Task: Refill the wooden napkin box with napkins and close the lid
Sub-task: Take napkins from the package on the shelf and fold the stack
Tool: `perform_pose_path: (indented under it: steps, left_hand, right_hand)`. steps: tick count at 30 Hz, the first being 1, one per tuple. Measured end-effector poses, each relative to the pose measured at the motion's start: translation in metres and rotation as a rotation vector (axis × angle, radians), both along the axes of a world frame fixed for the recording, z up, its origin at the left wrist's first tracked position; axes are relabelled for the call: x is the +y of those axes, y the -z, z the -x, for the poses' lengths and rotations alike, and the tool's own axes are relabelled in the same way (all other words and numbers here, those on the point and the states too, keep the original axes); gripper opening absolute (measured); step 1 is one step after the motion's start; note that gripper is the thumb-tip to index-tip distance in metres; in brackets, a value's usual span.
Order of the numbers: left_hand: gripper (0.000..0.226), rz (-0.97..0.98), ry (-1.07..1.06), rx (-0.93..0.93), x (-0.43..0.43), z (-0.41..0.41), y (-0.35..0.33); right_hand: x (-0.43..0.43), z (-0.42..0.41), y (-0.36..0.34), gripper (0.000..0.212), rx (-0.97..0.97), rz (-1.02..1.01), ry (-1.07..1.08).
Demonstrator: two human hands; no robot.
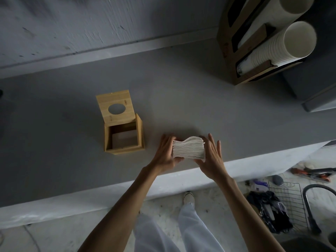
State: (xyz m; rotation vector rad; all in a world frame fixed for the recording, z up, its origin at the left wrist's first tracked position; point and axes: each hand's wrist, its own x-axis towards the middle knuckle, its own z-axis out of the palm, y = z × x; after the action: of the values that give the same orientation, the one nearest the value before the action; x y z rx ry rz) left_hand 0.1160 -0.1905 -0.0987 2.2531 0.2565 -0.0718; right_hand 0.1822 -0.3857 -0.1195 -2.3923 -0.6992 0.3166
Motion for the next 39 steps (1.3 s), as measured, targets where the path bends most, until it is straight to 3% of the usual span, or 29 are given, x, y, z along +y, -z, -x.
perform_pose_path:
  steps: [12, 16, 20, 27, 32, 39]
  left_hand:
    - [0.099, 0.033, 0.010, 0.178, -0.006, 0.002, -0.004]
    - [0.105, 0.023, 0.053, 0.215, -0.008, 0.005, 0.000]
    - [0.100, 0.060, 0.008, 0.194, -0.011, 0.007, -0.004]
    - [0.113, 0.075, -0.017, 0.227, -0.011, 0.008, -0.004]
    - [0.105, 0.057, 0.037, 0.244, -0.014, 0.009, -0.003]
    - [0.064, 0.257, -0.074, 0.234, 0.000, 0.007, 0.000]
  right_hand:
    - [0.002, 0.001, -0.006, 0.087, 0.018, -0.008, 0.000]
    - [0.000, 0.006, -0.007, 0.096, 0.011, 0.070, -0.106]
    - [-0.006, 0.002, -0.005, 0.092, 0.021, 0.024, -0.064]
    - [-0.004, 0.003, -0.005, 0.089, 0.019, 0.021, -0.061]
    - [-0.005, 0.007, -0.006, 0.087, 0.048, 0.002, -0.049]
    - [-0.011, -0.001, -0.028, 0.053, 0.257, -0.204, 0.129]
